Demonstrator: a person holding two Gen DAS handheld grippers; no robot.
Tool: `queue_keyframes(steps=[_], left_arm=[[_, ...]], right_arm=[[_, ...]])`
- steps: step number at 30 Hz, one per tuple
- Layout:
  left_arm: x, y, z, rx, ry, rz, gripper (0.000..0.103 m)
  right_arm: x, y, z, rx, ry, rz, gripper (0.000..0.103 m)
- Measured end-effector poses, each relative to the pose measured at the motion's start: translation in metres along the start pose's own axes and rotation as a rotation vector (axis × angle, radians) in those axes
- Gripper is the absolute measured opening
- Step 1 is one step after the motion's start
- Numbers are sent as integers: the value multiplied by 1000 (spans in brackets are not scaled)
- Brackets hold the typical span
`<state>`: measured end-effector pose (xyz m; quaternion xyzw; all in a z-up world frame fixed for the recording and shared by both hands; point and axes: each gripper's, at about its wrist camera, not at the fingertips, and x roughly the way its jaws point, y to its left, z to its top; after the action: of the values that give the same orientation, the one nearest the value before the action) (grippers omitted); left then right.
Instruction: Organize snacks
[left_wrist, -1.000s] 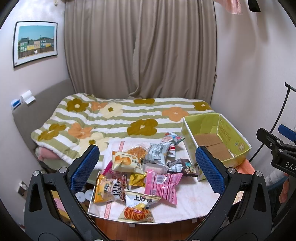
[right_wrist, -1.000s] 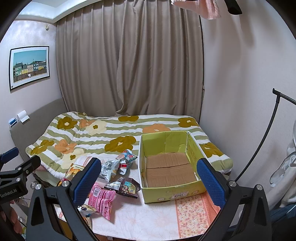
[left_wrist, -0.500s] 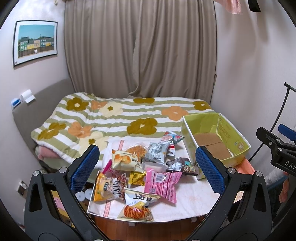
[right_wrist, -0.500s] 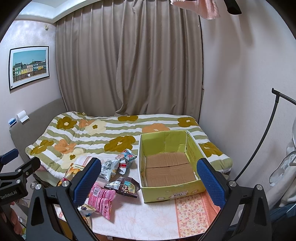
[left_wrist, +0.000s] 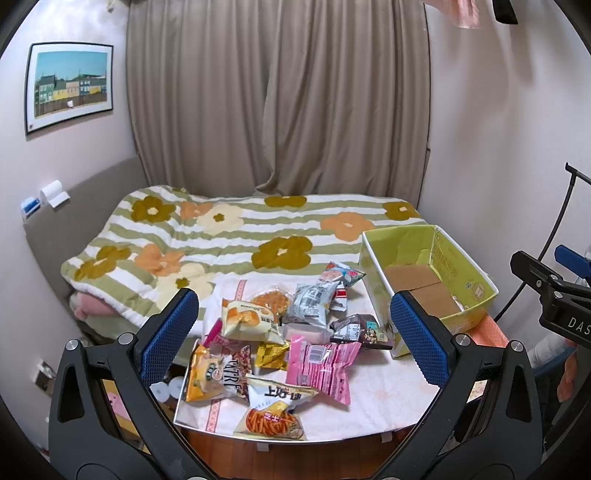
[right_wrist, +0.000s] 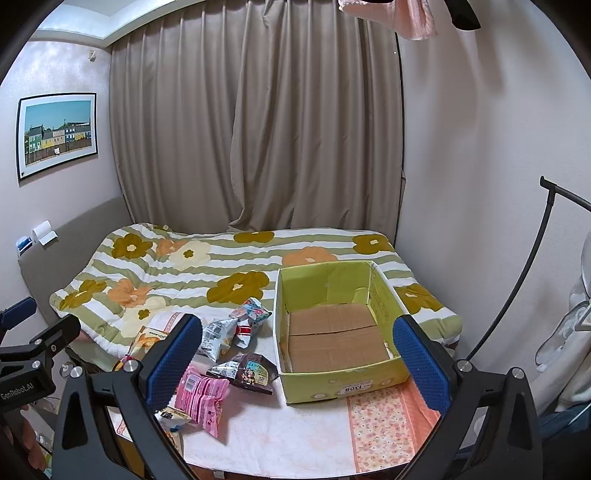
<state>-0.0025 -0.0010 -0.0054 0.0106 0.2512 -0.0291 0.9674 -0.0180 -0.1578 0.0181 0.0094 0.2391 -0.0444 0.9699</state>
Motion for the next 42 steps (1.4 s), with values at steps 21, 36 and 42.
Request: queue_keyframes(steps=[21, 36, 42], left_arm=[[18, 5, -6, -57, 119, 9, 103], [121, 39, -129, -121, 509, 45, 103], [163, 44, -159, -103, 584, 5, 103]], right_arm=[[18, -6, -3, -7, 93, 68, 103], [144, 39, -87, 2, 448, 526, 103], [189, 69, -118, -23, 558, 569, 103]])
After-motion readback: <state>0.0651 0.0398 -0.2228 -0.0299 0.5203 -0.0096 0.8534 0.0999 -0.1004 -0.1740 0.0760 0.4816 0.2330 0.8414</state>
